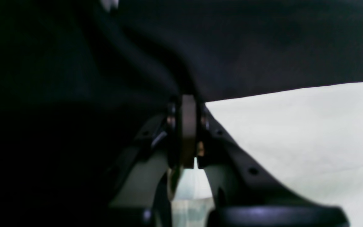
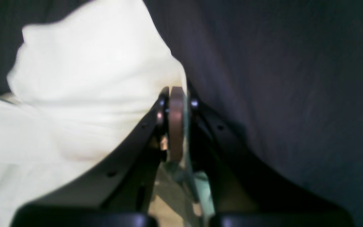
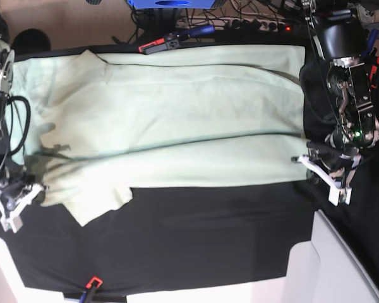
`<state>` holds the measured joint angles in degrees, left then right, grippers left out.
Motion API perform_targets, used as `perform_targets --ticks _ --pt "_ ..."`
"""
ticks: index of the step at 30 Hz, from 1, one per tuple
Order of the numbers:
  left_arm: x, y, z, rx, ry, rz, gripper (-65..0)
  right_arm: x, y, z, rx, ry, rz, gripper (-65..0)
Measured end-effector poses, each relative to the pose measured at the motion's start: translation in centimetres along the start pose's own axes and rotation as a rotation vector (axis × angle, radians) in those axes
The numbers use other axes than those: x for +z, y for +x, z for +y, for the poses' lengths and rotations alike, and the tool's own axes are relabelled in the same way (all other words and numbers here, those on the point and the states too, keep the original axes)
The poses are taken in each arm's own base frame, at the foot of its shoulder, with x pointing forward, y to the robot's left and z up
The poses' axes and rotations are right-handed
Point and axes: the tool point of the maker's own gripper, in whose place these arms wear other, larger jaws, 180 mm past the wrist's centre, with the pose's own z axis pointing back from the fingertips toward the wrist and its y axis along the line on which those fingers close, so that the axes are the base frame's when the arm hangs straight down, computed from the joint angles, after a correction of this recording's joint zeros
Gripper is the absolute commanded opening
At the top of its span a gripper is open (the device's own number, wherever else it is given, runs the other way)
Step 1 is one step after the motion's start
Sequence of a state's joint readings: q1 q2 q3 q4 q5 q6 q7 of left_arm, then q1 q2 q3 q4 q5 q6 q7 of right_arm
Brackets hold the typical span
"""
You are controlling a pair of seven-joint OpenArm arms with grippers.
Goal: Fold the T-shirt properly
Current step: 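Pull the held shirt edge outward with both grippers to smooth it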
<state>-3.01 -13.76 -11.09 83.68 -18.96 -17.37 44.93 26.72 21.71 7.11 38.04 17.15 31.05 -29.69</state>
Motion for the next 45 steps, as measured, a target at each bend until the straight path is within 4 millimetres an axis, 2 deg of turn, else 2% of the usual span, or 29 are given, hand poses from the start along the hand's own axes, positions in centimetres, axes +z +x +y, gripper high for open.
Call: perform_targets --ticks 7,13,17,23,32,40,45 --pt "-0.6 1.0 0.2 0.009 0.002 -0.009 -65.0 0.3 2.6 0.0 0.014 -0.003 -0.041 -64.9" --pt "-1.4 0.5 0.4 0.029 0.001 0.017 -65.0 0.3 3.2 0.0 0.016 -0.002 -0.064 -64.9" --pt "-1.5 2.4 0.4 0.029 0.000 -0.027 -65.0 0.4 4.4 0.1 0.017 -0.001 -0.123 -64.9" --pt "-1.4 2.0 0.6 0.032 0.005 -0.015 -65.0 0.2 3.8 0.2 0.015 0.002 -0.117 -64.7" --pt "-1.4 2.1 0.6 0.032 0.005 -0.018 -65.0 0.3 4.3 0.1 0.015 0.001 -0.141 -64.7" --pt "-1.2 2.2 0.5 0.028 0.006 -0.023 -65.0 0.2 2.6 0.0 0.025 -0.001 -0.109 -64.7" --pt "0.0 3.5 0.3 -0.002 0.009 -0.071 -65.0 -0.5 1.8 1.3 0.070 0.017 -0.079 -64.7"
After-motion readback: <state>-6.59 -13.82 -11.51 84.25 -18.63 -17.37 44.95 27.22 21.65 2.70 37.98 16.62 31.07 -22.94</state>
